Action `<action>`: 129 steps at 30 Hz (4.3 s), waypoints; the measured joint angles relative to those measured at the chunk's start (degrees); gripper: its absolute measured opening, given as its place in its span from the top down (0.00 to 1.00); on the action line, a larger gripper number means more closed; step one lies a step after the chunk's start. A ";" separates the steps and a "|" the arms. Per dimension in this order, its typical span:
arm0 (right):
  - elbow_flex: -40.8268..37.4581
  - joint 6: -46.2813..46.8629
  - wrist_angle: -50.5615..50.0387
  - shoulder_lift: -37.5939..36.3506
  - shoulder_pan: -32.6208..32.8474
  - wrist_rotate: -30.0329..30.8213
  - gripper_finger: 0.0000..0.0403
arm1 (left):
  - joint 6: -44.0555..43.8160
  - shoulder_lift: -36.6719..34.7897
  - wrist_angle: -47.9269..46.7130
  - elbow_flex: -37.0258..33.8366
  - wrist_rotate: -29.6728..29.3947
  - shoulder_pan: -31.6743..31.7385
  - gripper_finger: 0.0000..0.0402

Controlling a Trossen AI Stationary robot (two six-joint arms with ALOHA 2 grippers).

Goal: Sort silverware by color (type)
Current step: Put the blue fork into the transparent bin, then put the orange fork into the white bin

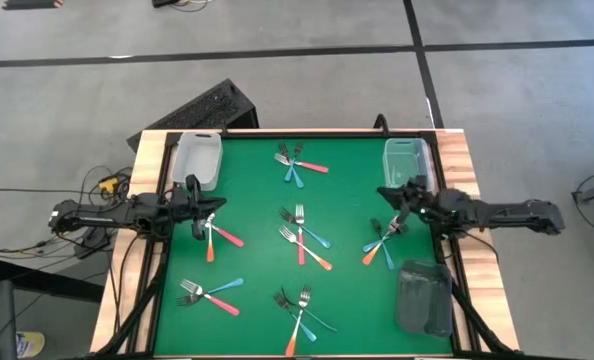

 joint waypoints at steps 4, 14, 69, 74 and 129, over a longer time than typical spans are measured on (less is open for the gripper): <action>4.24 6.23 -6.21 9.00 2.26 -0.25 0.92 | -1.94 0.00 0.00 0.00 0.00 0.00 1.00; 24.95 8.80 -27.69 34.14 6.71 0.23 0.87 | -5.88 0.00 -0.57 0.00 3.26 -1.53 1.00; 47.64 1.62 -42.15 62.14 -0.48 -11.70 0.95 | -0.79 12.75 0.54 0.01 -28.29 -3.89 1.00; 48.24 -2.19 -42.58 55.34 -4.31 -2.91 0.95 | -0.75 14.19 0.64 0.01 -28.91 -3.89 1.00; 43.49 -14.16 -23.70 66.26 -4.94 -6.31 0.65 | -10.18 15.13 0.57 0.03 -26.98 -3.89 1.00</action>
